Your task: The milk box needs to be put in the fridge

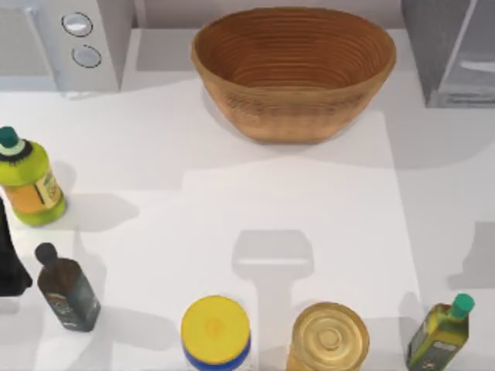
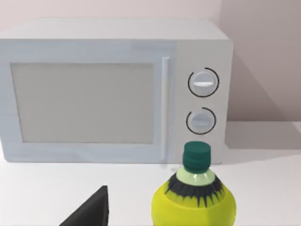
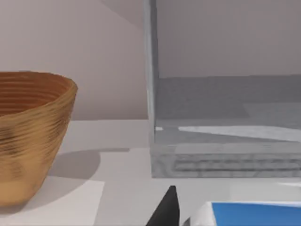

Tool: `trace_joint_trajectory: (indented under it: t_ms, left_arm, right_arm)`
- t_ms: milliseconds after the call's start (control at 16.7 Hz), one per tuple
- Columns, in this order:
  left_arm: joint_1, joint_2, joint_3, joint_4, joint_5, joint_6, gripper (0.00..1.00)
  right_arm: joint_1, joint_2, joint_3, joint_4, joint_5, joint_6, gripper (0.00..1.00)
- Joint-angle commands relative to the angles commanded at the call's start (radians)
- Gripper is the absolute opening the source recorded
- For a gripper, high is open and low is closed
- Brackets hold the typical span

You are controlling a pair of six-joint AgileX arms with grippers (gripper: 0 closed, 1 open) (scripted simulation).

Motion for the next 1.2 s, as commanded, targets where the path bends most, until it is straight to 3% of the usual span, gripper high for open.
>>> trace_joint_trajectory:
  t_ms: [180, 660, 900, 1200]
  left_arm:
    - [0.000, 0.000, 0.000, 0.000, 0.000, 0.000, 1.00]
    - [0.000, 0.000, 0.000, 0.000, 0.000, 0.000, 1.00]
    - [0.000, 0.000, 0.000, 0.000, 0.000, 0.000, 1.00]
    - [0.000, 0.000, 0.000, 0.000, 0.000, 0.000, 1.00]
  right_arm:
    - [-0.060, -0.072, -0.070, 0.017, -0.026, -0.036, 0.00]
    - [-0.064, -0.039, -0.050, 0.042, -0.033, -0.039, 0.00]
    - [-0.093, 0.151, 0.072, 0.191, -0.067, -0.046, 0.00]
    - [-0.163, 0.623, 0.307, 0.476, -0.120, -0.030, 0.00]
